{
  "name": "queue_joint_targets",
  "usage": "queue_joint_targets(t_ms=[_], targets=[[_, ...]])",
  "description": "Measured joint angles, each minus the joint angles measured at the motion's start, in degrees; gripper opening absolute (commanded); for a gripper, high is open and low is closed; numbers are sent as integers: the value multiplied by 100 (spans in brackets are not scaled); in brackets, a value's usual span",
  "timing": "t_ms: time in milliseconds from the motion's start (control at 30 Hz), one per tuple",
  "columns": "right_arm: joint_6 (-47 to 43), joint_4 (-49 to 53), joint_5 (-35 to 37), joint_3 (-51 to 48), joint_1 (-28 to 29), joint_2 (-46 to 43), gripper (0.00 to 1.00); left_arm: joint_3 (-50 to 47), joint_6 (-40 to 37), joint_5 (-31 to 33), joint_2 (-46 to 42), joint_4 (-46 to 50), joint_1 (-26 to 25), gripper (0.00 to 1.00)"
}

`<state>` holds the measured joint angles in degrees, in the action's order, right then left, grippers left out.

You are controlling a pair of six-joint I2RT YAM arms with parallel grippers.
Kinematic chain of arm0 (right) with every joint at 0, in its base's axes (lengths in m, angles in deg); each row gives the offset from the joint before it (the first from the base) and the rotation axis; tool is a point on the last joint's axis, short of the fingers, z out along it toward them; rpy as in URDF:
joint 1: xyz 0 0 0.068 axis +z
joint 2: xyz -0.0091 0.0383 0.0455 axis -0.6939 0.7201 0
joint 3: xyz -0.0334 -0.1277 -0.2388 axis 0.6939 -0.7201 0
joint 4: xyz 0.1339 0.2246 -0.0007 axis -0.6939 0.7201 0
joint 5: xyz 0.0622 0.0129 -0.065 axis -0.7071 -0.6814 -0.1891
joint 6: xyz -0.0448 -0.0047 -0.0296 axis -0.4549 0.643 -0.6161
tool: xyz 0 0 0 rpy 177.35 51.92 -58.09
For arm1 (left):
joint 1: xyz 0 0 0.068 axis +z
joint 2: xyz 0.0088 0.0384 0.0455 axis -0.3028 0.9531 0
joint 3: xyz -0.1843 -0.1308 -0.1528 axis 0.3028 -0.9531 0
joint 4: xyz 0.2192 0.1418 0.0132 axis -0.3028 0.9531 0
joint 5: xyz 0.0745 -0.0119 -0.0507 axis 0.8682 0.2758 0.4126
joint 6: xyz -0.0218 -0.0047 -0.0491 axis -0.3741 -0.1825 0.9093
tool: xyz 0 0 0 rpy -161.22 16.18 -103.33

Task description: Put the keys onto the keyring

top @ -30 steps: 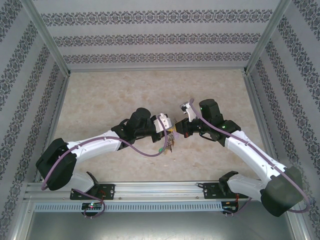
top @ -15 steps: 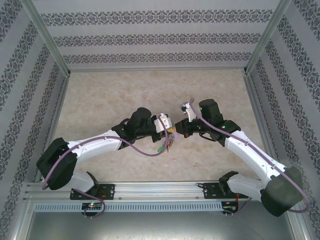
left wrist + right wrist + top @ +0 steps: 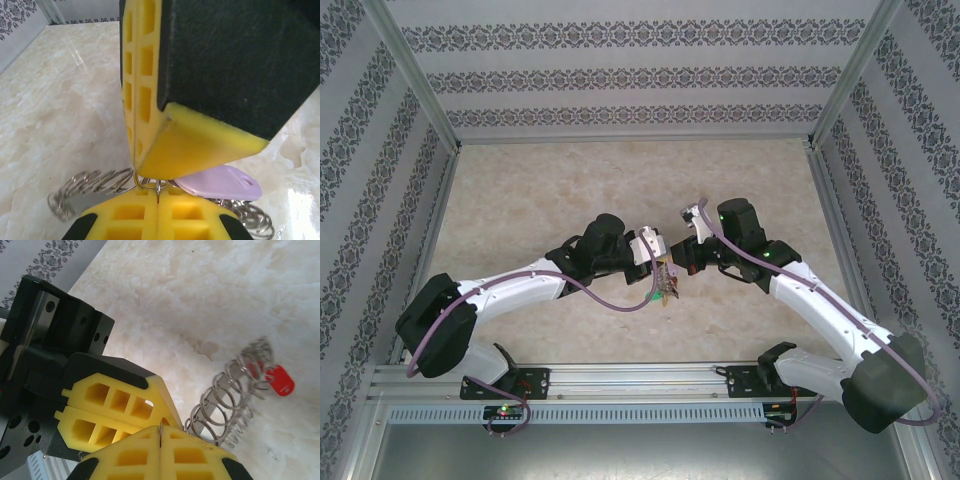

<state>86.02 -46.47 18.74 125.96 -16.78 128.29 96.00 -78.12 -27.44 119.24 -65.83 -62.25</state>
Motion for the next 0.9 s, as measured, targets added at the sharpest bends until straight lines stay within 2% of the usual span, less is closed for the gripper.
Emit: queue_joint_targets(t_ms=[333, 900], targets=[[251, -131, 199, -195, -7, -105, 0, -199, 310, 50, 9, -319, 0, 0], [774, -645, 291, -544, -127, 63, 0, -807, 940, 358, 208, -1617, 0, 0]])
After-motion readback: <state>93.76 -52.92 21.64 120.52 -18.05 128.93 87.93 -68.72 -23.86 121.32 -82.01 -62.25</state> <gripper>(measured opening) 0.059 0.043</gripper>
